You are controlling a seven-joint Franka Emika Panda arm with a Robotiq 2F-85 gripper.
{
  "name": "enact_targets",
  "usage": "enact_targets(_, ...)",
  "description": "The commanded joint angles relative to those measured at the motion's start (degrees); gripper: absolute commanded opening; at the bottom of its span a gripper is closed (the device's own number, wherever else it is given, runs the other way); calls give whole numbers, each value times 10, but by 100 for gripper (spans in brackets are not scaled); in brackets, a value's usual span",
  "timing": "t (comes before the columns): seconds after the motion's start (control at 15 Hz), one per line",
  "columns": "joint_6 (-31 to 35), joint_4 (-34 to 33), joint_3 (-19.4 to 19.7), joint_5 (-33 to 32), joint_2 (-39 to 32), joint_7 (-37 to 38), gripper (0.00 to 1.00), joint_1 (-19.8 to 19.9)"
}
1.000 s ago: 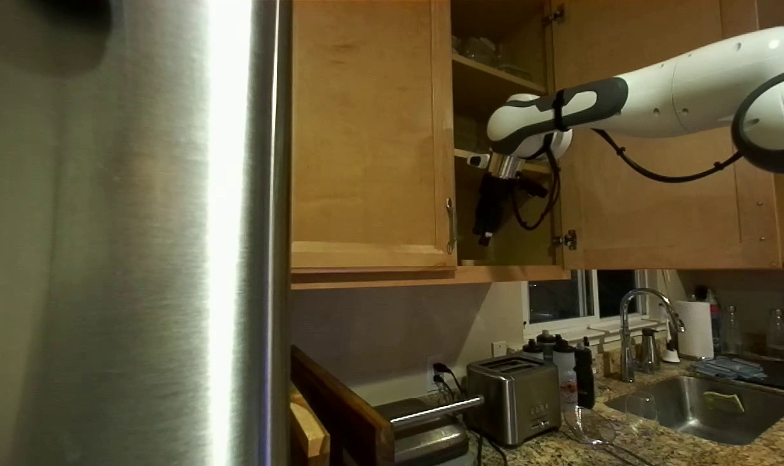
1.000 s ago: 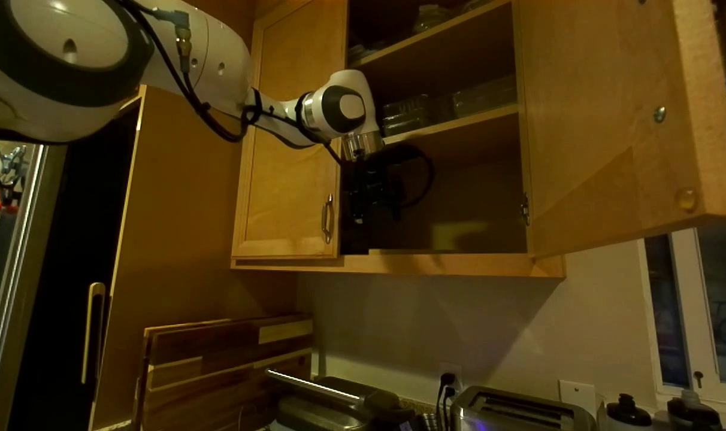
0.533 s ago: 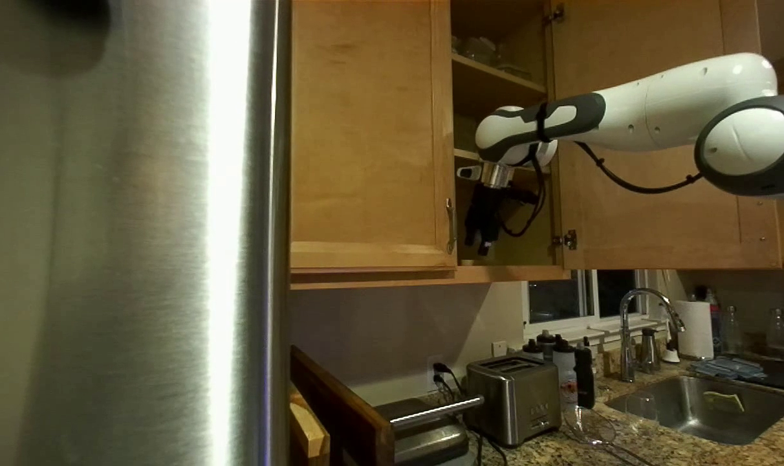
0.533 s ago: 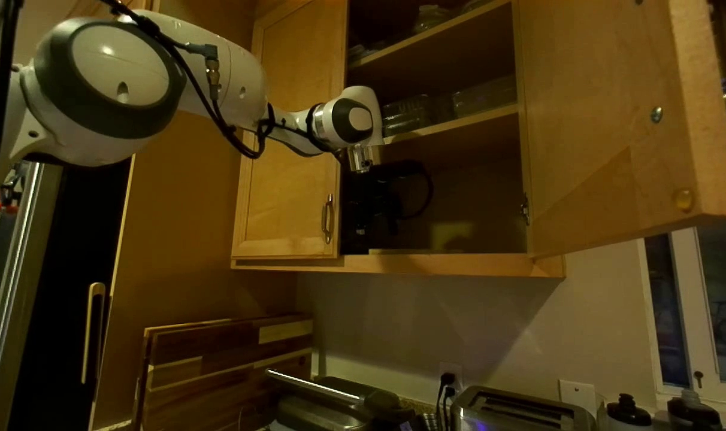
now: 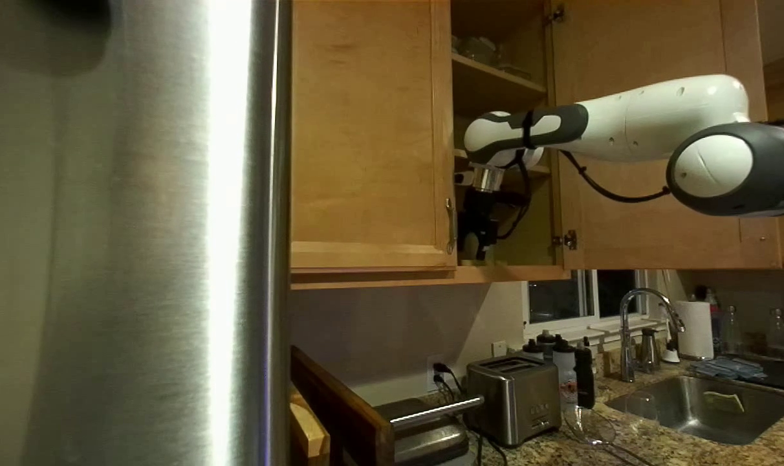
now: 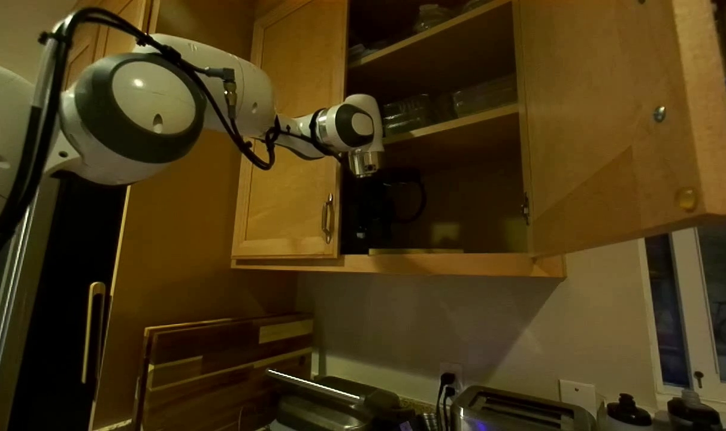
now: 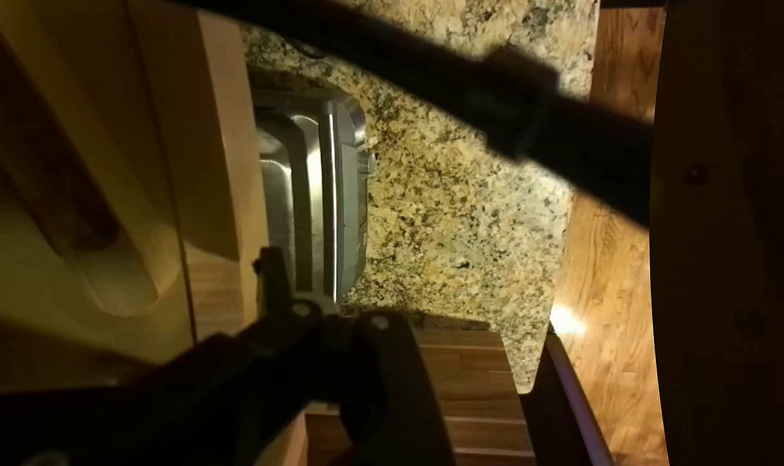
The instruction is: Take the wooden bar out of the top cupboard, put it on the refrigerator, then close the cupboard door
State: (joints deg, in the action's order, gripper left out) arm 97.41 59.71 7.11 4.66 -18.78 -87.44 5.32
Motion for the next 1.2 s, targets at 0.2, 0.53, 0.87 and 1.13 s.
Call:
enact_targets(0.2,-63,-75,-4,13,-50,-36,93,12)
enact_targets(0.53,-88,-104,-3,20,-69,-42,54,21)
enact_targets(0.87,-116,-131,-2,17,-74,-47,24,26)
enact_targets(1.13,-114,-149,-3,18,-82,-48,5,29)
